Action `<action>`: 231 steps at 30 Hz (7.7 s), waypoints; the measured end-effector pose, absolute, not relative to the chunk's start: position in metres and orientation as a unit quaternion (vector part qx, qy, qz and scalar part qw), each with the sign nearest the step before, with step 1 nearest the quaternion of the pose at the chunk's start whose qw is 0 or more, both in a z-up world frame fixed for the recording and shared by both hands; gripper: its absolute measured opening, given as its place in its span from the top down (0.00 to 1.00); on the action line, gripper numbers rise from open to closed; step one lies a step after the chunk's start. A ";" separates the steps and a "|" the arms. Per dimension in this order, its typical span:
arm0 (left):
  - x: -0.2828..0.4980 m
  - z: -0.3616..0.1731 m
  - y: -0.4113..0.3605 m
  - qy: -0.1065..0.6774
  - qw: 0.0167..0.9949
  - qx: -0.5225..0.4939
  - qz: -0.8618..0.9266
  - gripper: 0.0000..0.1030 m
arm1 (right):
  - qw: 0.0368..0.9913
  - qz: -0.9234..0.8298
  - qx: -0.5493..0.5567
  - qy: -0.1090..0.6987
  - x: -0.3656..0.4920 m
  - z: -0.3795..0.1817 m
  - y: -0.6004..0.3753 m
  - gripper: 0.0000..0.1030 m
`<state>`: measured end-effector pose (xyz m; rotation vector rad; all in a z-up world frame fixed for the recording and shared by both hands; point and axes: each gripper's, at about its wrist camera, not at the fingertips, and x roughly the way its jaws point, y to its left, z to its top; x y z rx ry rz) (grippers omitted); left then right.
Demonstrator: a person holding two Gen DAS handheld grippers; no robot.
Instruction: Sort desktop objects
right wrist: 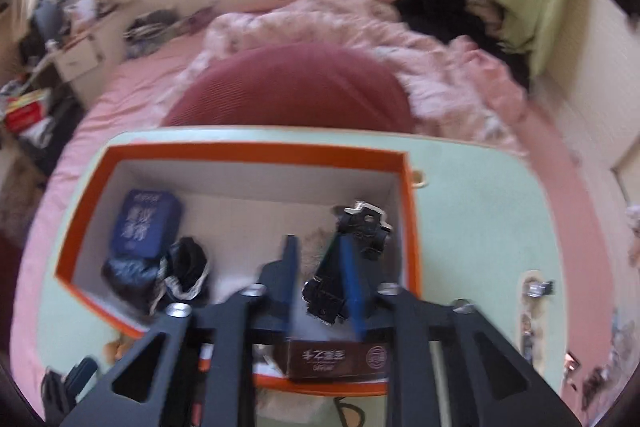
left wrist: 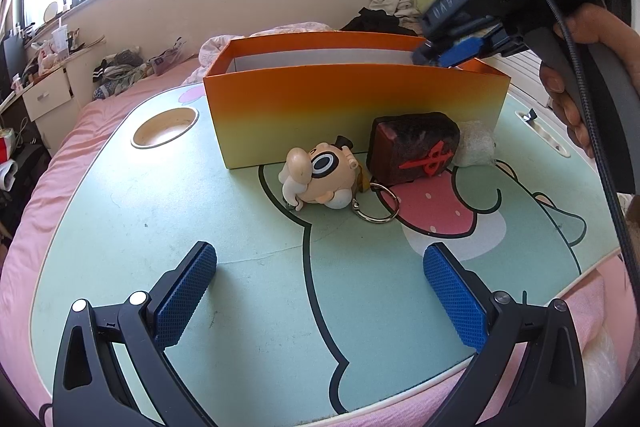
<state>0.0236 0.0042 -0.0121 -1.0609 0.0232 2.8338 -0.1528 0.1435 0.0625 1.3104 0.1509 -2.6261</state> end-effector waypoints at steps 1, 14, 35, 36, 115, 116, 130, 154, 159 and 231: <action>0.024 -0.012 0.005 0.008 0.058 -0.350 0.935 0.00 | 0.120 -0.889 0.440 0.049 -0.150 0.064 0.143 0.56; 0.022 -0.008 0.007 0.008 0.058 -0.349 0.935 0.00 | 0.055 -0.878 0.463 0.108 -0.164 0.056 0.130 0.57; 0.024 -0.008 0.009 0.008 0.060 -0.349 0.935 0.00 | 0.167 -0.941 0.295 -0.013 -0.036 0.105 0.202 0.75; 0.024 -0.008 0.008 0.008 0.060 -0.349 0.935 0.00 | 0.171 -0.935 0.311 -0.010 -0.028 0.095 0.207 0.75; -0.194 0.033 0.093 -0.026 0.075 -0.547 0.834 0.86 | 0.175 -0.918 0.345 0.084 0.020 -0.006 0.183 0.00; -0.190 0.034 0.088 -0.041 0.089 -0.540 0.836 0.86 | 0.174 -0.918 0.345 0.084 0.020 -0.006 0.183 0.00; -0.033 0.113 0.035 -0.132 0.245 -0.359 0.891 0.86 | 0.174 -0.918 0.345 0.084 0.021 -0.007 0.182 0.00; 0.031 0.010 0.021 0.022 0.041 -0.372 0.927 0.13 | 0.174 -0.919 0.344 0.086 0.021 -0.006 0.183 0.00; 0.021 0.009 0.020 0.013 0.060 -0.359 0.931 0.00 | 0.174 -0.919 0.344 0.085 0.020 -0.007 0.183 0.00; 0.022 -0.002 0.015 0.011 0.077 -0.344 0.936 0.00 | 0.215 -0.787 0.571 0.094 -0.213 0.009 -0.002 0.40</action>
